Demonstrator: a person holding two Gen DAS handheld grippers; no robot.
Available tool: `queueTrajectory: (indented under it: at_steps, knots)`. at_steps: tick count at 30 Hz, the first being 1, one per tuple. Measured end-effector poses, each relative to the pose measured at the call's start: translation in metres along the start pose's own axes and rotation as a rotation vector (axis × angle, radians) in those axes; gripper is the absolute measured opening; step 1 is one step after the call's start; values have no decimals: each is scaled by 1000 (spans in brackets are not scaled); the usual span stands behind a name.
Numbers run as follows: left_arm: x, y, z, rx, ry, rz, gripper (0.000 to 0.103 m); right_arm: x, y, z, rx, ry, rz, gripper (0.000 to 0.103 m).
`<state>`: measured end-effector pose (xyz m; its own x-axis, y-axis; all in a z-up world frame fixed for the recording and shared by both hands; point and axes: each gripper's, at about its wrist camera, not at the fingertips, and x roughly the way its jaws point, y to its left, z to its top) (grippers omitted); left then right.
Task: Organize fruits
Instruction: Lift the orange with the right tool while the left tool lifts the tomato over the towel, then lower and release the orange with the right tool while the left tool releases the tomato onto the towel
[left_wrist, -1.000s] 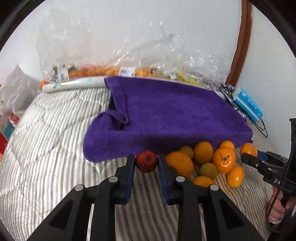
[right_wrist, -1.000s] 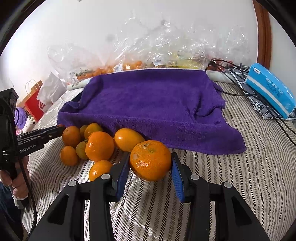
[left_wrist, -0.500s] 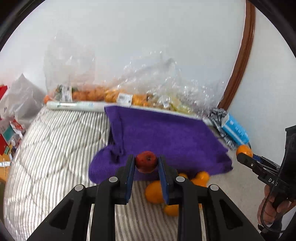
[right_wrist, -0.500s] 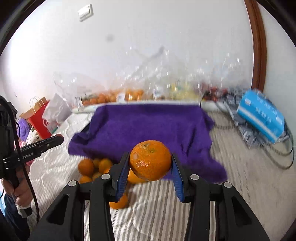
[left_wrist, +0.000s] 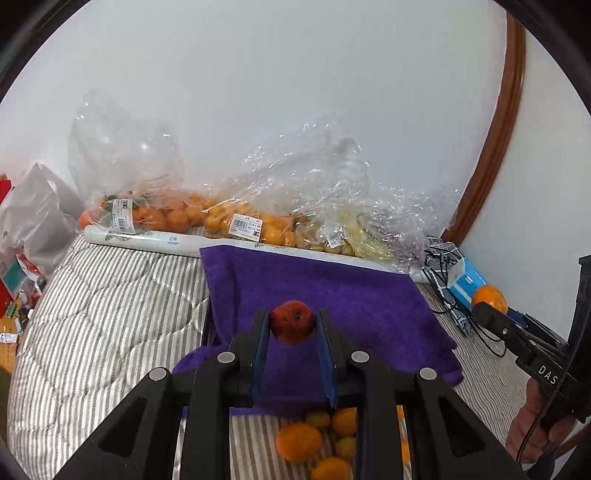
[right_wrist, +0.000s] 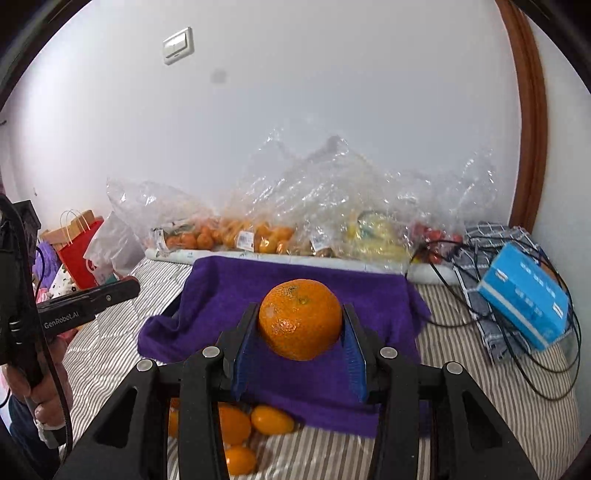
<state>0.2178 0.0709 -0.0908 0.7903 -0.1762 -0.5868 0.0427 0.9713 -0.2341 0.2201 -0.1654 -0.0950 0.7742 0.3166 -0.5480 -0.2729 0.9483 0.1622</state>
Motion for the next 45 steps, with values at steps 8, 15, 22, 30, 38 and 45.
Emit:
queueTrajectory:
  at_steps: [8,15,22,30,38,45]
  knots:
    - [34,-1,10,8,4,58,24,35,-2,13,-1,9,24,43]
    - [63,-5,8,37,36,75,24,62,-17,0,27,64,20,43]
    - [82,-2,-7,34,76,75,24,80,-32,-12,63,114,24,43]
    - [94,7,-12,-12,105,82,24,96,-38,-21,74,147,1,43]
    - [102,14,-15,-42,126,93,24,106,-33,-25,61,175,-2,43]
    - [110,17,-18,-41,143,113,24,115,-32,-30,59,207,-3,43]
